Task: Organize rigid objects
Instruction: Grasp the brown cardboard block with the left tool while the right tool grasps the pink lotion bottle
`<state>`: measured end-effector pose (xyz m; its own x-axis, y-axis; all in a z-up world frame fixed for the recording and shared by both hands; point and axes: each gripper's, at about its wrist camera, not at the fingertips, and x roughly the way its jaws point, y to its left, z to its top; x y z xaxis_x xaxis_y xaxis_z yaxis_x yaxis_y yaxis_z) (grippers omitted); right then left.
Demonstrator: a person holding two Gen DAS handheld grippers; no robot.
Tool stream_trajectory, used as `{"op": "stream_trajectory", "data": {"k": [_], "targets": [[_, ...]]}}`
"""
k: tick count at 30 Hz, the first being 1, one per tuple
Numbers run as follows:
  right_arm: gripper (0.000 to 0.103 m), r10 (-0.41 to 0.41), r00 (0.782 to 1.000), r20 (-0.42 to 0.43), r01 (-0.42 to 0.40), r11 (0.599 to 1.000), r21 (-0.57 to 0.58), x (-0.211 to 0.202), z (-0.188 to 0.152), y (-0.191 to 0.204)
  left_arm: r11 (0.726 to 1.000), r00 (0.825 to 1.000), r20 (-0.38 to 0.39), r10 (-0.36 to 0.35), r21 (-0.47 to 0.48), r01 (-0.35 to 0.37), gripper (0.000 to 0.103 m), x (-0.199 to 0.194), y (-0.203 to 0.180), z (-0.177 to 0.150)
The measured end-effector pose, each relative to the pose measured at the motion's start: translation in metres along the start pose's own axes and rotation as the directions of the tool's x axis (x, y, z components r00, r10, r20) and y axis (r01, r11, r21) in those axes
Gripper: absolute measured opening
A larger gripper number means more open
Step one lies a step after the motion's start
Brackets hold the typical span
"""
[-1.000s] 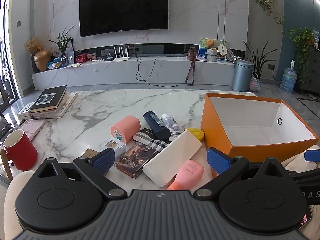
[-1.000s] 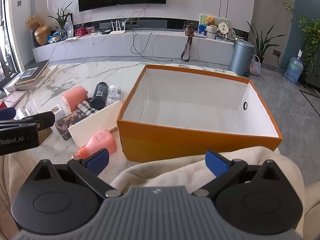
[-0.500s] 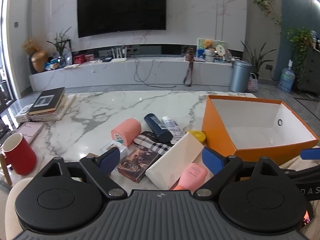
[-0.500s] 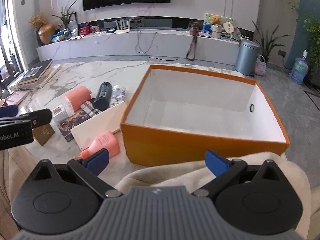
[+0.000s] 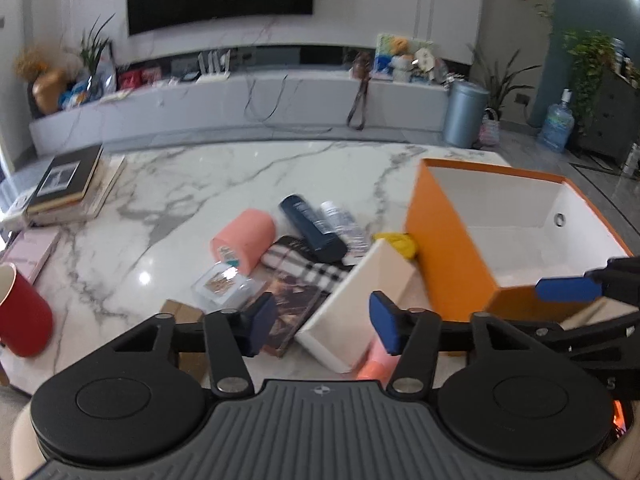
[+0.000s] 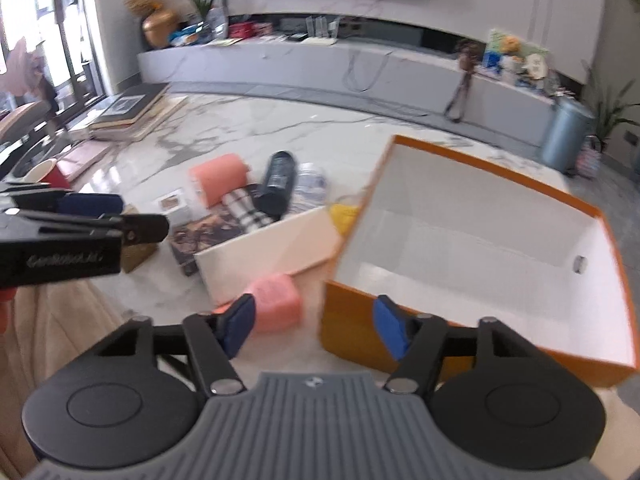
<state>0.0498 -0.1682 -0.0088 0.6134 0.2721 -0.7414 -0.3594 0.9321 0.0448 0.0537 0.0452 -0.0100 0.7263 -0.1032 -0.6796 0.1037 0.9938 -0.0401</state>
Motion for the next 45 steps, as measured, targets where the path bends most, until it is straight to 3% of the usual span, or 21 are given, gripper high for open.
{"op": "stream_trajectory", "data": {"k": [4, 6, 9, 15, 20, 24, 26, 27, 35, 39, 45], "targets": [[0.055, 0.069, 0.997, -0.021, -0.069, 0.998, -0.013, 0.018, 0.013, 0.013, 0.999, 0.999, -0.036, 0.037, -0.028, -0.038, 0.048, 0.008, 0.026, 0.010], [0.046, 0.085, 0.996, -0.038, -0.086, 0.996, -0.023, 0.029, 0.020, 0.021, 0.998, 0.997, -0.065, 0.051, -0.036, -0.053, 0.046, 0.014, 0.038, 0.014], [0.045, 0.119, 0.990, -0.072, -0.120, 0.993, -0.017, 0.047, 0.026, 0.031, 0.994, 0.993, -0.089, 0.083, -0.069, -0.089, 0.047, 0.023, 0.057, 0.018], [0.046, 0.119, 0.980, -0.161, -0.121, 0.993, -0.004, 0.084, 0.029, 0.044, 0.994, 0.970, -0.217, 0.114, 0.023, -0.111, 0.067, 0.049, 0.077, 0.025], [0.045, 0.113, 0.973, -0.201, -0.119, 0.993, -0.017, 0.104, 0.030, 0.045, 0.967, 0.929, -0.322, 0.183, 0.230, -0.111, 0.071, 0.079, 0.077, 0.025], [0.045, 0.117, 0.968, -0.222, -0.125, 0.992, -0.022, 0.111, 0.030, 0.045, 0.969, 0.902, -0.403, 0.156, 0.237, -0.061, 0.071, 0.099, 0.085, 0.020], [0.045, 0.113, 0.965, -0.235, -0.121, 0.992, -0.021, 0.112, 0.029, 0.046, 0.973, 0.886, -0.441, 0.146, 0.225, -0.049, 0.059, 0.106, 0.088, 0.018], [0.046, 0.111, 0.964, -0.241, -0.117, 0.993, -0.008, 0.111, 0.029, 0.045, 0.973, 0.881, -0.449, 0.150, 0.227, -0.050, 0.059, 0.107, 0.088, 0.018], [0.048, 0.117, 0.952, -0.284, -0.063, 0.980, 0.191, 0.102, 0.018, 0.035, 0.961, 0.888, -0.431, 0.163, 0.274, -0.044, 0.052, 0.103, 0.078, 0.016], [0.055, 0.131, 0.939, -0.319, -0.040, 0.960, 0.277, 0.105, 0.012, 0.019, 0.973, 0.893, -0.442, 0.088, 0.229, 0.017, 0.052, 0.099, 0.068, 0.016], [0.057, 0.159, 0.933, -0.323, -0.005, 0.903, 0.429, 0.121, 0.012, 0.004, 0.969, 0.897, -0.433, 0.089, 0.247, 0.023, 0.051, 0.100, 0.053, 0.015]]}}
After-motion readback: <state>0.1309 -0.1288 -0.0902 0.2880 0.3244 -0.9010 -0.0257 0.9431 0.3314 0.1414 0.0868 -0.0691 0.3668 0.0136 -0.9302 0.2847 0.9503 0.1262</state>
